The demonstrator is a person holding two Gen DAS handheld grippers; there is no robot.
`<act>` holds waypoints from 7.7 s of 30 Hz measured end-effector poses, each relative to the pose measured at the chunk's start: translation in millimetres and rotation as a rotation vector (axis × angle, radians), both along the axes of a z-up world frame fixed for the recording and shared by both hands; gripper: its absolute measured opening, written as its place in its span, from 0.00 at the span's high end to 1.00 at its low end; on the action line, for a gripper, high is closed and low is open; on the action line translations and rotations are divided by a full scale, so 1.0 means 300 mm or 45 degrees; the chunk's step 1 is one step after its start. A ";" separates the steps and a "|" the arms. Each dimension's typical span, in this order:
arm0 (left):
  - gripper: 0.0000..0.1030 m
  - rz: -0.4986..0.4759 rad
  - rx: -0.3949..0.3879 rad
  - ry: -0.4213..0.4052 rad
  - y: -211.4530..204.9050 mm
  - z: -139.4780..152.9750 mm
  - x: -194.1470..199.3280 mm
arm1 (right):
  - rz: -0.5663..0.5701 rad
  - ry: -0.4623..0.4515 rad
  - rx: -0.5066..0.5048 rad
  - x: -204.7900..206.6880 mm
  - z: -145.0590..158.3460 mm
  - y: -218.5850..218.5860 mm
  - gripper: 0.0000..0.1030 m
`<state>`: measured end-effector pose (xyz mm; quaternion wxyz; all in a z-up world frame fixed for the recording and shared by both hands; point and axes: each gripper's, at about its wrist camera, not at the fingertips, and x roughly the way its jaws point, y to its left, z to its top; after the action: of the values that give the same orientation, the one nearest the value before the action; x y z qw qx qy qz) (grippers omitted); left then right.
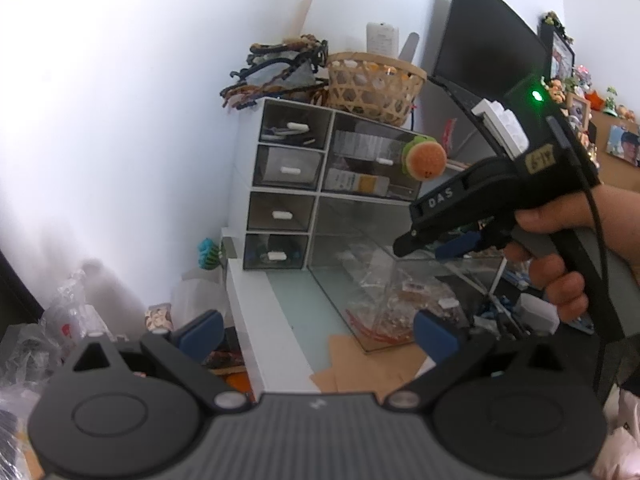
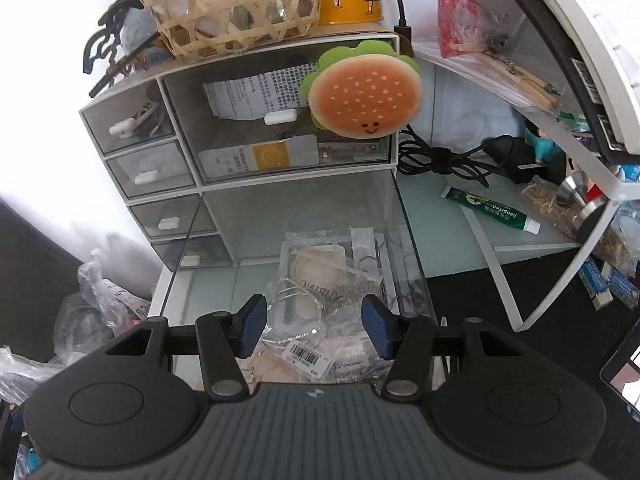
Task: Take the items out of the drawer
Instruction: 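Lower the open right gripper toward a clear plastic bag inside the drawer, then close the right gripper on the clear plastic bag, then lift the clear bag up and out of the drawer with the right gripper, then lower the bag onto the desk beside the scissors and open the right gripper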
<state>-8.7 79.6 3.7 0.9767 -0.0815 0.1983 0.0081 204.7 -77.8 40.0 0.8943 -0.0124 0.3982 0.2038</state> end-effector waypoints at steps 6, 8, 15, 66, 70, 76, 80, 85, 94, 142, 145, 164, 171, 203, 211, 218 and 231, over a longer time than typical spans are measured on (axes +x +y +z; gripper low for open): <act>0.00 -0.002 -0.008 0.000 0.002 0.000 0.004 | -0.009 0.019 -0.048 0.025 0.004 0.021 0.44; 0.00 -0.004 -0.011 0.000 0.003 0.000 0.004 | -0.005 0.033 -0.066 0.035 0.008 0.026 0.44; 0.00 -0.005 -0.021 -0.001 0.008 0.000 0.005 | 0.004 0.105 -0.125 0.066 0.026 0.045 0.44; 0.00 -0.019 -0.033 -0.020 0.074 -0.011 -0.027 | -0.095 0.378 -0.339 0.150 -0.028 0.177 0.47; 0.00 -0.020 -0.034 -0.024 0.076 -0.010 -0.028 | -0.096 0.383 -0.324 0.152 -0.018 0.175 0.47; 0.00 -0.018 -0.042 -0.022 0.081 -0.014 -0.025 | -0.112 0.395 -0.338 0.157 -0.042 0.170 0.47; 0.00 -0.008 -0.037 -0.016 0.076 -0.017 -0.024 | -0.119 0.391 -0.312 0.163 -0.046 0.173 0.46; 0.00 0.003 -0.044 -0.016 0.085 -0.021 -0.025 | -0.120 0.366 -0.265 0.169 -0.031 0.171 0.48; 0.00 -0.003 -0.024 -0.006 0.072 -0.027 -0.020 | -0.060 0.360 -0.163 0.150 -0.001 0.171 0.56; 0.00 -0.028 0.062 0.027 0.005 -0.028 0.007 | 0.024 0.293 0.036 0.122 0.074 0.077 0.96; 0.00 -0.035 0.070 0.025 -0.005 -0.025 0.006 | 0.027 0.281 0.037 0.109 0.097 0.056 0.96; 0.00 -0.105 0.104 0.008 -0.074 -0.010 0.002 | 0.106 0.192 -0.033 -0.016 0.236 -0.065 0.96; 0.00 -0.114 0.067 0.000 -0.069 -0.003 -0.001 | 0.119 0.154 -0.018 -0.058 0.290 -0.116 0.96; 0.00 -0.167 0.095 -0.010 -0.123 0.020 -0.015 | 0.262 0.185 -0.063 -0.217 0.298 -0.210 0.96; 0.00 -0.191 0.084 -0.001 -0.125 0.017 -0.014 | 0.302 0.246 -0.081 -0.227 0.220 -0.196 0.96; 0.00 -0.223 0.088 0.015 -0.135 0.007 -0.009 | 0.327 0.285 -0.084 -0.225 0.161 -0.178 0.96; 0.00 -0.252 0.111 0.031 -0.153 0.002 -0.009 | 0.372 0.368 -0.081 -0.226 0.059 -0.153 0.96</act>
<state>-11.3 33.7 4.2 0.9729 -0.0187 0.2166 -0.0786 137.0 -123.6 57.6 0.7880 -0.0689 0.5226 0.3182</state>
